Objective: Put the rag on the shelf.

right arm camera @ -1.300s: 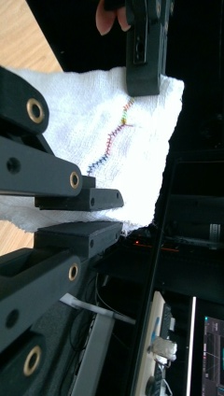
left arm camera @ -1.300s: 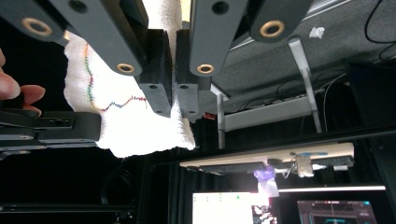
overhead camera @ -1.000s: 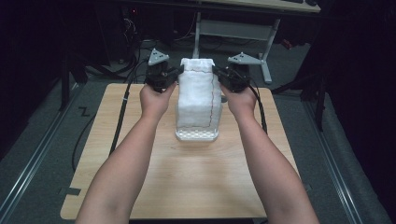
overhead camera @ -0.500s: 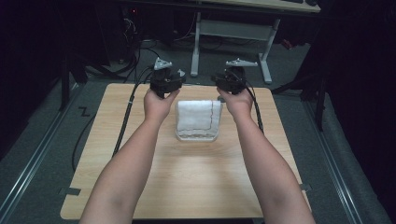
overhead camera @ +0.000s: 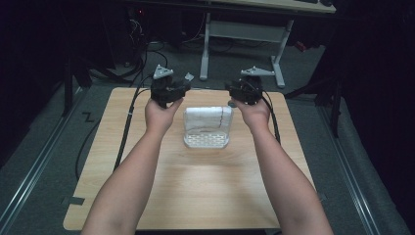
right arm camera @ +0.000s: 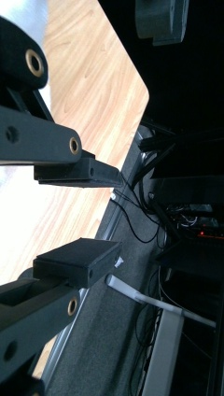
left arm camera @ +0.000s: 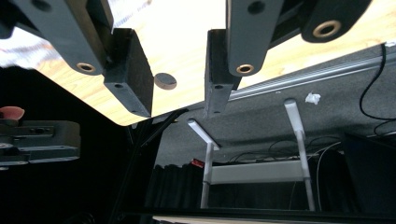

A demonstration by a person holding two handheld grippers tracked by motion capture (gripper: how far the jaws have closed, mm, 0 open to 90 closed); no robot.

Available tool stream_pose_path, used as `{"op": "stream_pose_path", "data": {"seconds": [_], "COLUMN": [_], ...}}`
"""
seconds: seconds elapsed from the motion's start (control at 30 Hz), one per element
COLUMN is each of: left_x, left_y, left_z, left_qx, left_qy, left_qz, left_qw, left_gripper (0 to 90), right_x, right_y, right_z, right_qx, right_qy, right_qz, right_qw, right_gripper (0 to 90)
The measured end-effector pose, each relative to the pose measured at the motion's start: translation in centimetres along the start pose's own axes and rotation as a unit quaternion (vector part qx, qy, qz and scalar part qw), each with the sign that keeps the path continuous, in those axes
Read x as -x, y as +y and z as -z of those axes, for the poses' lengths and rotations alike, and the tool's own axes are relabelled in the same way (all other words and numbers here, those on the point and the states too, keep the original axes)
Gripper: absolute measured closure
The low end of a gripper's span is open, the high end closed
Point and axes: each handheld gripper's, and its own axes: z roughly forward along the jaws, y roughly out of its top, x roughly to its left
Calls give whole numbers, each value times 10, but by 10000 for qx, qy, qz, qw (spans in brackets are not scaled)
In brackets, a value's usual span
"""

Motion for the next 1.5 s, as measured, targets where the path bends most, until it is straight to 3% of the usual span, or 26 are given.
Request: {"op": "stream_pose_path", "data": {"seconds": [0.3,0.57,0.67,0.87,1.0,1.03,1.27,1.4,1.5], "left_x": [-8,-10,-5,6,14,14,23,28,34], "left_y": [-22,-42,-54,-98,-135,-135,-180,-198,-213], "left_z": [31,65,77,100,119,119,142,151,159], "left_qx": [63,44,7,-33,-274,-274,-637,-903,-1238], "left_qy": [46,125,81,-73,-145,-145,-350,-408,-503], "left_qz": [62,12,-57,14,-90,-90,7,-69,-225], "left_qw": [10000,9999,10000,10000,9995,9995,9974,9951,9908], "left_gripper": [617,586,570,553,541,540,533,521,510], "right_x": [-7,-7,-8,-15,-25,-25,-39,-48,-54], "right_y": [-9,-32,-42,-67,-98,-98,-146,-173,-192], "right_z": [30,66,80,101,113,113,119,117,118], "right_qx": [134,258,337,344,201,201,-65,-325,-577], "right_qy": [-99,-107,-81,35,68,68,86,114,145], "right_qz": [198,195,183,233,353,353,367,334,266], "right_qw": [9997,9994,9992,9991,9991,9991,9993,9988,9979], "right_gripper": [597,556,538,512,495,495,469,454,441]}}
